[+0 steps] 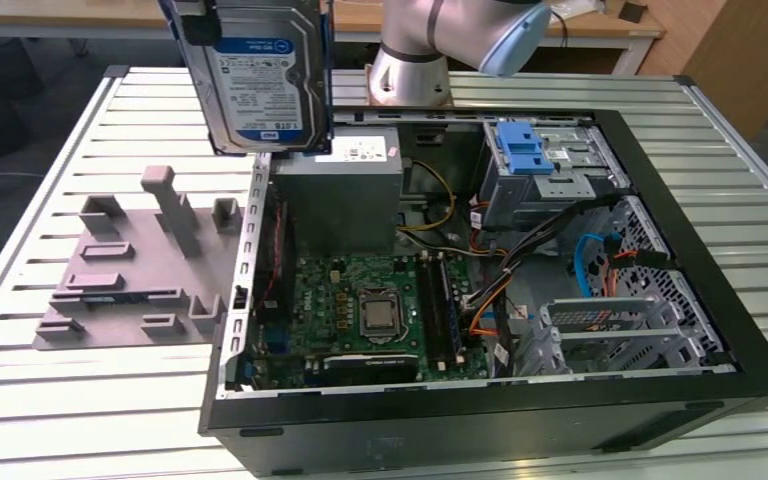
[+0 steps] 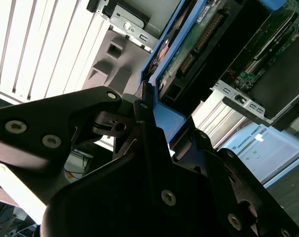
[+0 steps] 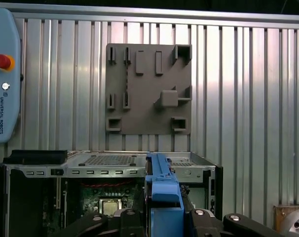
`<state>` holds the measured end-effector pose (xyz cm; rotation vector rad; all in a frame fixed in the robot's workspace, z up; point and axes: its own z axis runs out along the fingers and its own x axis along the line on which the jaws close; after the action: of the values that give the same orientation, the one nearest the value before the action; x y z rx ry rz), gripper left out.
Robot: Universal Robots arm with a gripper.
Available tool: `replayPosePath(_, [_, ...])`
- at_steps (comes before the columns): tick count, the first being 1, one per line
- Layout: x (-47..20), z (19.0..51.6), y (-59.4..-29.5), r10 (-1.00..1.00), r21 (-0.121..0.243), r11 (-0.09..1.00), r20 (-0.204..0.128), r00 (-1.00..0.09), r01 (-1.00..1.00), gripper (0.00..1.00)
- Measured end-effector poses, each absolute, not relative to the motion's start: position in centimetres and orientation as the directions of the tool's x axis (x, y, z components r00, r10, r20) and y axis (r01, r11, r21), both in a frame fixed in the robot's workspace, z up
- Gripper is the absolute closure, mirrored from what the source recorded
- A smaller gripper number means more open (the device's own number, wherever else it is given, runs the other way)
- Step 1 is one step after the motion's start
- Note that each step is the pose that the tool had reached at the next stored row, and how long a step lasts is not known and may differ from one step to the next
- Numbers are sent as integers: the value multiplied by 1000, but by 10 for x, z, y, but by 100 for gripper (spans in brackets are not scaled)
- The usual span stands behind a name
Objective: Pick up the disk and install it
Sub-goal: 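Pick up the disk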
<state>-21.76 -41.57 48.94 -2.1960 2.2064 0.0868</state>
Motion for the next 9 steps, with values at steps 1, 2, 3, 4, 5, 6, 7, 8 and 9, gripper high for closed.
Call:
replayPosePath(1, [-217,489,-416,-998,20,4,-59,-5,-1000,64])
replayPosePath(2, [-216,489,-416,-998,20,4,-59,-5,-1000,64])
replayPosePath(3, [-215,489,-416,-998,20,4,-59,-5,-1000,64])
replayPosePath(4, [-213,489,-416,-998,20,4,-59,-5,-1000,64])
replayPosePath(5, [-212,489,-416,-998,20,4,-59,-5,-1000,64])
replayPosePath(6, [-211,489,-416,-998,20,4,-59,-5,-1000,64])
replayPosePath(7, [-211,489,-416,-998,20,4,-59,-5,-1000,64])
replayPosePath(8, [-210,489,-416,-998,20,4,-59,-5,-1000,64])
replayPosePath(9, [-209,489,-416,-998,20,4,-59,-5,-1000,64])
